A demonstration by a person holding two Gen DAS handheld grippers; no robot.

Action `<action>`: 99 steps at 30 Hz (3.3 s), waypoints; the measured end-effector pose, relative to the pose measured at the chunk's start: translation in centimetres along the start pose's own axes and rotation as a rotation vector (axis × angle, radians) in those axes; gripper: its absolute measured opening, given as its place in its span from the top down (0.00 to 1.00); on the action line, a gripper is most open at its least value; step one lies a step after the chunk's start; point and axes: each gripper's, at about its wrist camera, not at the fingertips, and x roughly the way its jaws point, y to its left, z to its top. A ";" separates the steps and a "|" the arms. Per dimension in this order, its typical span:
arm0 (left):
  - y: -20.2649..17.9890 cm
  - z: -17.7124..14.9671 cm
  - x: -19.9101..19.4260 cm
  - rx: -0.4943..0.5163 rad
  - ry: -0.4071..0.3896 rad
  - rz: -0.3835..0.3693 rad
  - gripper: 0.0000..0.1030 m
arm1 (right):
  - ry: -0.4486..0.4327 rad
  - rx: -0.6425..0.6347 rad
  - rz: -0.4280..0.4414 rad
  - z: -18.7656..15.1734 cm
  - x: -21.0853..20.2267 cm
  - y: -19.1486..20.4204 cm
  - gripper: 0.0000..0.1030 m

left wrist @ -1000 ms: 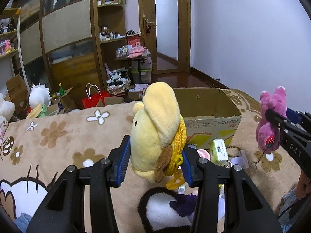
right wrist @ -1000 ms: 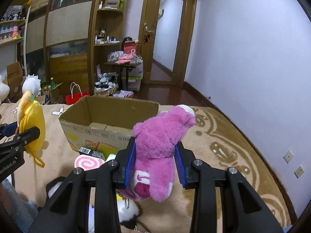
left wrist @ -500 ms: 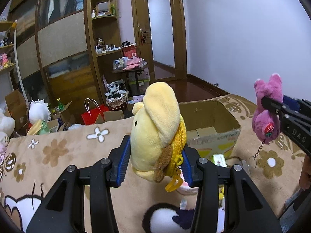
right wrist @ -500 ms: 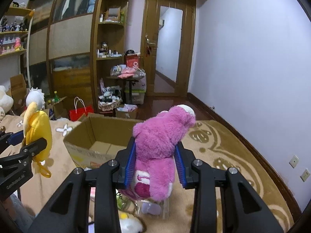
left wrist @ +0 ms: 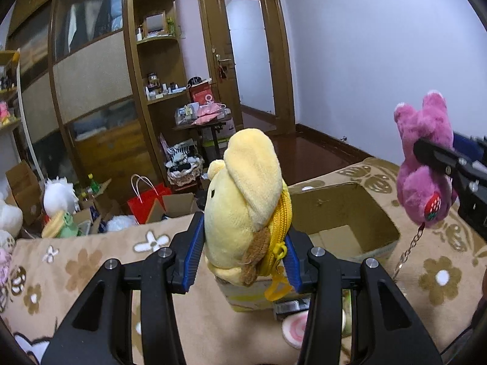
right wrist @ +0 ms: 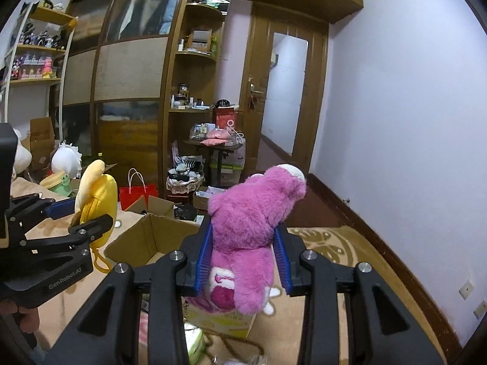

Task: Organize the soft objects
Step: 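Open the left tool over the box while the right tool releases the pink bear inside, then move both open tools back down to the remaining toys on the rug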

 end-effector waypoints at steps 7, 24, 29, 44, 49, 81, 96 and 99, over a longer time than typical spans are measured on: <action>0.7 0.7 2.2 -0.039 0.019 -0.038 0.56 | -0.005 0.028 0.038 0.7 2.5 -0.2 0.62; 0.4 -1.3 7.9 -0.070 0.118 -0.114 0.56 | 0.135 0.141 0.113 -1.5 9.4 -2.3 0.62; -0.1 -1.7 8.8 -0.063 0.139 -0.113 0.55 | 0.188 0.177 0.168 -2.7 10.6 -2.3 0.61; -1.1 -2.6 8.5 -0.028 0.166 -0.077 0.28 | 0.280 0.162 0.207 -4.5 11.4 -1.3 0.58; -1.1 -2.6 7.4 -0.014 0.165 -0.057 0.17 | 0.288 0.157 0.208 -4.4 10.8 -1.2 0.51; -0.6 -3.8 -6.6 -0.047 0.200 -0.073 0.04 | 0.203 0.163 0.202 -3.2 -2.9 -0.6 0.01; -2.5 -6.5 -7.2 -0.001 0.282 -0.103 0.04 | 0.329 0.229 0.171 -5.8 -4.7 -1.7 0.01; -3.0 -7.1 -6.4 0.018 0.310 -0.109 0.04 | 0.367 0.251 0.180 -6.6 -4.1 -1.7 0.01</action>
